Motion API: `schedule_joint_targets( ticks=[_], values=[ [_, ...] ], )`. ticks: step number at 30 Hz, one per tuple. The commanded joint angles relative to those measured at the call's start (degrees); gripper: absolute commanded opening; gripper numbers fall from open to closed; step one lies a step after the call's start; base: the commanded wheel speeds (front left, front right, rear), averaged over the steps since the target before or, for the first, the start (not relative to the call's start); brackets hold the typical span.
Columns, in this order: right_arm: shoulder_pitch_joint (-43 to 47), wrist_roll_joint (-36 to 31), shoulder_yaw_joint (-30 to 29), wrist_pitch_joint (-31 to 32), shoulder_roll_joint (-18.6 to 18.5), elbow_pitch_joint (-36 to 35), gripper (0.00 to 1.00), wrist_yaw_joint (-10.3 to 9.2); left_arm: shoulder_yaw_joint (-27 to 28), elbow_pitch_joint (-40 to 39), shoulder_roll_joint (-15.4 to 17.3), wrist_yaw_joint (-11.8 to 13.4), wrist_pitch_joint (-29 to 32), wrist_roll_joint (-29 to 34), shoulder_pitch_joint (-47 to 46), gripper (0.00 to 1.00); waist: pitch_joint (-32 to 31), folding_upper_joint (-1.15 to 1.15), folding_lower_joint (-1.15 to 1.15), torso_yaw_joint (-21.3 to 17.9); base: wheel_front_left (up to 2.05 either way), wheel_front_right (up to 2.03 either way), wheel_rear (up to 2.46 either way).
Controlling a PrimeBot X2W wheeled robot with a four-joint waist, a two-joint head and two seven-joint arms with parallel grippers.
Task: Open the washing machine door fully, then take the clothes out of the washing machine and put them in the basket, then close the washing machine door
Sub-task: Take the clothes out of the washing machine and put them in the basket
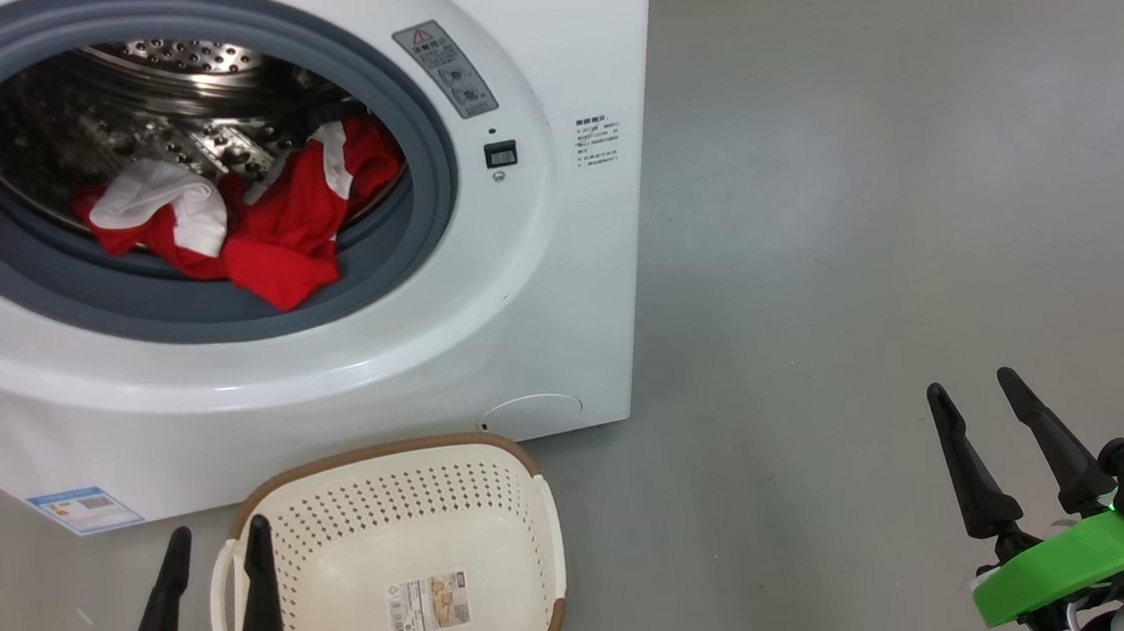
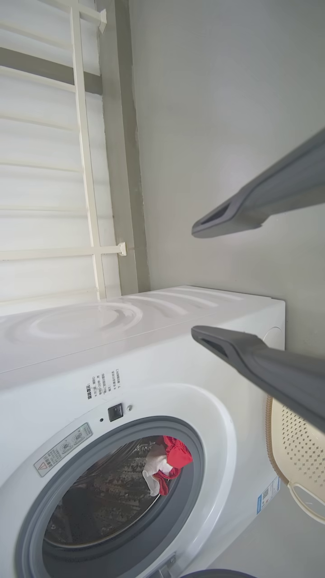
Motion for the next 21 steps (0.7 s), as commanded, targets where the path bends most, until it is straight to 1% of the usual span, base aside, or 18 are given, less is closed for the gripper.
schedule_joint_targets(
  ticks=[1,7,14,17,21],
  values=[
    [-1.24,-0.37,1.02,-0.37,-0.50,-1.41,1.00,0.36,1.43,-0.88,1.08,0.02,-0.28,-0.63,-1.97,1.00,0.09,0.00,0.00,-0.02,0.00,0.00,0.00],
    [-1.60,-0.39,1.17,-0.37,-0.34,-1.58,1.00,0.36,0.98,0.85,1.44,0.02,-0.28,-0.27,-2.86,1.00,1.04,0.00,0.00,-0.07,0.00,0.00,0.00],
    [-2.82,-0.35,1.76,-0.37,0.32,-1.81,1.00,0.36,0.82,6.37,1.67,0.02,-0.28,1.56,-8.88,1.00,3.57,0.00,0.00,-0.42,0.00,0.00,0.00],
    [-3.55,-0.35,2.17,-0.37,0.66,-1.87,1.00,0.36,0.11,9.79,2.17,0.02,-0.28,3.15,-13.00,1.00,4.91,0.00,0.00,-0.79,0.00,0.00,0.00],
    [-4.64,-0.27,2.65,-0.37,1.23,-1.90,1.00,0.36,-0.56,17.61,3.18,0.42,-0.28,5.15,-20.15,1.00,6.82,0.00,0.00,-1.41,0.00,0.00,0.00]
  ],
)
